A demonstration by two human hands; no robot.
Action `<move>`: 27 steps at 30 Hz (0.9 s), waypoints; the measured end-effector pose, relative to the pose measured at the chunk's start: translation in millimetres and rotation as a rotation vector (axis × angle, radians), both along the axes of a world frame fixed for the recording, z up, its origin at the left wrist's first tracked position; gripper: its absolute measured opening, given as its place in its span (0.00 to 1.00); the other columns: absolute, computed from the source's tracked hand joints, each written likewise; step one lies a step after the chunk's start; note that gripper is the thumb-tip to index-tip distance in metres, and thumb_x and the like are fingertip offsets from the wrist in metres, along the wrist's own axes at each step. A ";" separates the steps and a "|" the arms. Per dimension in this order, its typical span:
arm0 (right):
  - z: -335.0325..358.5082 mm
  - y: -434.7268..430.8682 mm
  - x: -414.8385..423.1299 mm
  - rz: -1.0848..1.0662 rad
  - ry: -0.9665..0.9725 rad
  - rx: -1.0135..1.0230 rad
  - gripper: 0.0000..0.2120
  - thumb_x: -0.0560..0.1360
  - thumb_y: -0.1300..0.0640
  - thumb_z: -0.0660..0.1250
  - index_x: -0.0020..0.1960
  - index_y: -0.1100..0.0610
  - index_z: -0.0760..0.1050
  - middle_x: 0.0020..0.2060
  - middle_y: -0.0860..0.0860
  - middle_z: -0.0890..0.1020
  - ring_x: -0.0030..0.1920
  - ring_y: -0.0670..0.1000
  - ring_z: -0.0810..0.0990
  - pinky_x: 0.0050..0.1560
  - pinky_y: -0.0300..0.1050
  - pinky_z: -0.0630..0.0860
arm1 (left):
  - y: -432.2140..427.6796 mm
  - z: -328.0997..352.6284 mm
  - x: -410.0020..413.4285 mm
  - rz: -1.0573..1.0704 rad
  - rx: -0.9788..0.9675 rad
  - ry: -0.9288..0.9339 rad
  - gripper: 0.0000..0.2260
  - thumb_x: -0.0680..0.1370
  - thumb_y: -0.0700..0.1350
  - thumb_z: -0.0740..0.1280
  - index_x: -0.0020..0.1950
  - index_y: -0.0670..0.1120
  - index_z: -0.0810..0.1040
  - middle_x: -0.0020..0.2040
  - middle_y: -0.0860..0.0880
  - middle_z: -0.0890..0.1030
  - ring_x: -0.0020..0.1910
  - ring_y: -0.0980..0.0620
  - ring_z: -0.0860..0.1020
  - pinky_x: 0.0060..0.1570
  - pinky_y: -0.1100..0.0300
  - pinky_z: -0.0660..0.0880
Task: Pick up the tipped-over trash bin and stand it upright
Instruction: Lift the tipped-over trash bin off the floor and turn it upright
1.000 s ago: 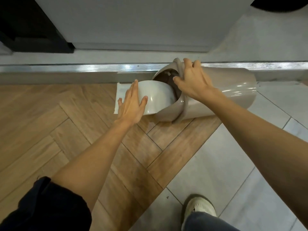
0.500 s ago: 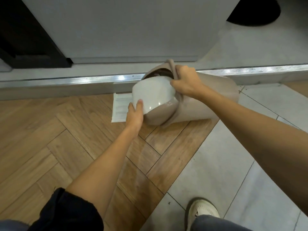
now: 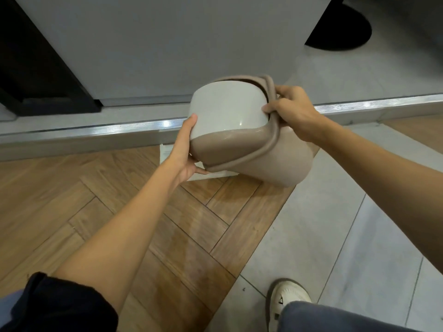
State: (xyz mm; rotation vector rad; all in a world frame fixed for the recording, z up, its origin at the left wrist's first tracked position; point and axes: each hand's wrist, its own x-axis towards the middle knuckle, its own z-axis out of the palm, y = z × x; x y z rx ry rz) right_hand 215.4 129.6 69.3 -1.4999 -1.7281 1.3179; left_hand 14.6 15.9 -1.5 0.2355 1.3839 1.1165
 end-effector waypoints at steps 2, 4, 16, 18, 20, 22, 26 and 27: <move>6.2 3.2 11.5 -0.018 0.034 -0.044 0.17 0.72 0.68 0.64 0.59 0.61 0.79 0.40 0.52 0.80 0.41 0.52 0.79 0.39 0.43 0.77 | 2.2 11.0 0.8 -0.039 0.014 0.023 0.29 0.80 0.69 0.62 0.76 0.54 0.70 0.70 0.43 0.77 0.66 0.39 0.77 0.47 0.38 0.80; 10.1 7.5 23.0 -0.050 0.047 -0.079 0.17 0.73 0.68 0.63 0.60 0.62 0.79 0.46 0.55 0.82 0.45 0.53 0.80 0.44 0.46 0.78 | 3.3 20.7 1.5 -0.091 0.024 0.038 0.29 0.80 0.68 0.62 0.75 0.52 0.71 0.66 0.42 0.79 0.63 0.40 0.79 0.44 0.42 0.79; -4.2 -29.8 51.0 -0.481 0.065 -0.256 0.10 0.70 0.67 0.61 0.33 0.56 0.66 0.29 0.53 0.69 0.23 0.50 0.67 0.26 0.37 0.65 | 22.5 63.8 7.5 -0.339 0.000 0.278 0.23 0.81 0.70 0.58 0.52 0.52 0.79 0.47 0.49 0.80 0.47 0.50 0.77 0.48 0.53 0.76; -6.4 -45.0 48.9 -0.537 0.084 -0.296 0.08 0.68 0.66 0.60 0.33 0.57 0.66 0.28 0.55 0.68 0.22 0.51 0.65 0.24 0.35 0.65 | 27.2 69.0 11.0 -0.360 0.008 0.343 0.22 0.82 0.70 0.57 0.54 0.54 0.79 0.48 0.51 0.79 0.48 0.51 0.76 0.50 0.54 0.75; -10.1 -63.1 46.5 -0.594 0.125 -0.367 0.07 0.69 0.67 0.60 0.35 0.57 0.67 0.28 0.54 0.68 0.24 0.52 0.64 0.19 0.31 0.64 | 31.1 75.8 12.9 -0.373 0.027 0.386 0.19 0.82 0.70 0.57 0.54 0.58 0.78 0.50 0.54 0.80 0.50 0.52 0.77 0.53 0.54 0.75; -12.9 -84.0 41.6 -0.625 0.178 -0.427 0.07 0.70 0.68 0.58 0.36 0.57 0.67 0.28 0.54 0.68 0.24 0.52 0.64 0.17 0.33 0.67 | 36.4 80.6 12.0 -0.391 0.029 0.415 0.19 0.81 0.70 0.57 0.57 0.59 0.79 0.54 0.54 0.82 0.54 0.52 0.79 0.55 0.54 0.75; -22.1 -126.5 26.1 -0.606 0.254 -0.541 0.06 0.71 0.69 0.57 0.38 0.61 0.67 0.28 0.56 0.69 0.17 0.52 0.66 0.26 0.47 0.80 | 46.1 86.1 6.7 -0.445 0.042 0.529 0.39 0.74 0.76 0.60 0.76 0.52 0.73 0.76 0.46 0.75 0.71 0.46 0.76 0.59 0.56 0.74; -23.6 -135.1 22.1 -0.584 0.276 -0.593 0.05 0.72 0.69 0.57 0.40 0.62 0.68 0.29 0.56 0.71 0.18 0.53 0.69 0.29 0.51 0.81 | 47.4 86.2 5.3 -0.452 0.056 0.543 0.40 0.75 0.75 0.60 0.77 0.49 0.73 0.75 0.44 0.77 0.69 0.47 0.79 0.53 0.60 0.74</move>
